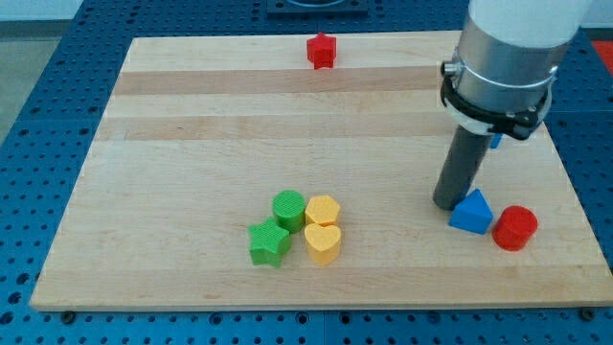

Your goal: Move your arm towards blue cube

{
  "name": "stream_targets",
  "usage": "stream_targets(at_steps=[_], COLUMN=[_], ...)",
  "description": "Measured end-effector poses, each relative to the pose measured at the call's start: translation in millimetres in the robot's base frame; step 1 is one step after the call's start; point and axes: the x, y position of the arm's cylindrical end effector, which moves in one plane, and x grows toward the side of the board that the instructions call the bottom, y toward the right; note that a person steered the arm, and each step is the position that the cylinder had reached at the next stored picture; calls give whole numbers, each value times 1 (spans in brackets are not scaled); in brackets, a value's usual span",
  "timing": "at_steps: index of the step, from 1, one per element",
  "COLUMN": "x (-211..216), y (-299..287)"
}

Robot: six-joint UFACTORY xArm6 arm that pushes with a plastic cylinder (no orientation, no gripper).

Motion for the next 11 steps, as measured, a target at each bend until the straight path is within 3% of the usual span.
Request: stream_targets(at_steps=[4, 8, 11], x=[13, -99, -139], y=[16, -11, 61])
